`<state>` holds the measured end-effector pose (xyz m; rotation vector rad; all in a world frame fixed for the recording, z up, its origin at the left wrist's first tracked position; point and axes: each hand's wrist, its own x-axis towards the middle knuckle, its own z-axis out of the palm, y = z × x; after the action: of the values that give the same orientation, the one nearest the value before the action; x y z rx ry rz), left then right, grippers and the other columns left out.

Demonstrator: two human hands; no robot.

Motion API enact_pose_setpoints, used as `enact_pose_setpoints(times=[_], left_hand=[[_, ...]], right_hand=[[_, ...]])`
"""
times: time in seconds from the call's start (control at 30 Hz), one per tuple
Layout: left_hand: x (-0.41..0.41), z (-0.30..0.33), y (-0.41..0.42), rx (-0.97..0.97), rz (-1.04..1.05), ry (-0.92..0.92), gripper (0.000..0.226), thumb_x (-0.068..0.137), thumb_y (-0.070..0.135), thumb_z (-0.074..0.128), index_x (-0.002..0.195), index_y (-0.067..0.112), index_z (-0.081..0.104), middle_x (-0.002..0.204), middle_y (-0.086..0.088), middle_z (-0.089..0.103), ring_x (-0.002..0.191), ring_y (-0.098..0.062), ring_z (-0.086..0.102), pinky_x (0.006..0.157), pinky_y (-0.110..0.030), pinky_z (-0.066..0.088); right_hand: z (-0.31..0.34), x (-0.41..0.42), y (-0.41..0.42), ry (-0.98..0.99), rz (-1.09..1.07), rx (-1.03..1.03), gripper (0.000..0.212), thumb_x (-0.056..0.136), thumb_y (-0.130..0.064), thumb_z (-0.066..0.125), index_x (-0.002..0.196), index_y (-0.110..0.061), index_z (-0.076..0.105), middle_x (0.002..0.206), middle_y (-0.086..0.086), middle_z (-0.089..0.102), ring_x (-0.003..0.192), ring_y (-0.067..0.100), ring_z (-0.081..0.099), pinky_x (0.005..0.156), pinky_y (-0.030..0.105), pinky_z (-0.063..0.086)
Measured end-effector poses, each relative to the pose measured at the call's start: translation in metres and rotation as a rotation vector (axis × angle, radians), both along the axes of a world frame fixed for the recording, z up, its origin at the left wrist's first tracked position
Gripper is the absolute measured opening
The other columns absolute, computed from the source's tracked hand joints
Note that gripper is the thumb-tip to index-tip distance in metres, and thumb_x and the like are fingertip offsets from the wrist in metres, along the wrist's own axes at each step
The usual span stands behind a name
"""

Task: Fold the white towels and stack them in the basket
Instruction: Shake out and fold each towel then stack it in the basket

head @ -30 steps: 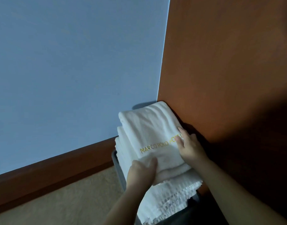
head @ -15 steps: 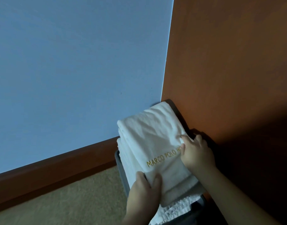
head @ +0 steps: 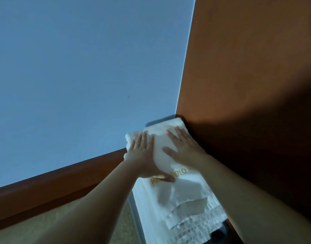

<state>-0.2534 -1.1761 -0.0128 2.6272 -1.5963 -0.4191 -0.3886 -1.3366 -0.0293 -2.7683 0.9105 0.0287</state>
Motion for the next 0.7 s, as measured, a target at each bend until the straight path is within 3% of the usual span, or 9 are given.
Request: enact_pose_setpoints(times=[0.1, 0.3, 0.5, 0.7], left_hand=[[0.004, -0.009, 0.000, -0.033, 0.013, 0.035, 0.183, 0.026, 0.114, 0.048, 0.162, 0.014, -0.024, 0.168, -0.009, -0.032, 0.154, -0.023, -0.033, 0.130, -0.048, -0.009], [-0.001, 0.019, 0.006, -0.011, 0.014, 0.000, 0.175, 0.038, 0.111, 0.052, 0.162, 0.013, -0.022, 0.169, -0.012, -0.029, 0.156, -0.024, -0.029, 0.129, -0.050, -0.009], [-0.066, 0.020, 0.049, 0.004, -0.002, -0.025, 0.173, 0.033, 0.115, 0.042, 0.157, 0.020, -0.033, 0.156, -0.017, -0.049, 0.143, -0.038, -0.049, 0.121, -0.066, -0.017], [-0.072, 0.016, 0.058, -0.044, 0.011, 0.035, 0.169, 0.038, 0.114, 0.043, 0.160, 0.022, -0.029, 0.158, -0.014, -0.048, 0.144, -0.035, -0.047, 0.123, -0.063, -0.016]], right_hand=[[-0.003, 0.009, -0.002, 0.033, 0.009, 0.017, 0.100, 0.078, -0.093, 0.013, 0.165, -0.045, 0.000, 0.175, 0.001, -0.013, 0.160, 0.016, -0.015, 0.129, 0.036, -0.006], [0.034, 0.008, 0.004, 0.148, 0.012, 0.010, 0.083, 0.098, -0.078, 0.029, 0.164, -0.043, -0.007, 0.173, 0.007, -0.021, 0.159, 0.024, -0.020, 0.128, 0.040, -0.009], [0.021, -0.047, 0.061, 0.072, -0.095, -0.028, 0.090, 0.084, -0.094, 0.012, 0.157, -0.053, -0.020, 0.169, 0.006, -0.032, 0.156, 0.029, -0.029, 0.125, 0.055, -0.015], [0.013, -0.062, 0.083, 0.040, -0.154, -0.111, 0.083, 0.094, -0.083, 0.011, 0.163, -0.043, -0.013, 0.173, 0.008, -0.019, 0.159, 0.030, -0.017, 0.128, 0.055, -0.006]])
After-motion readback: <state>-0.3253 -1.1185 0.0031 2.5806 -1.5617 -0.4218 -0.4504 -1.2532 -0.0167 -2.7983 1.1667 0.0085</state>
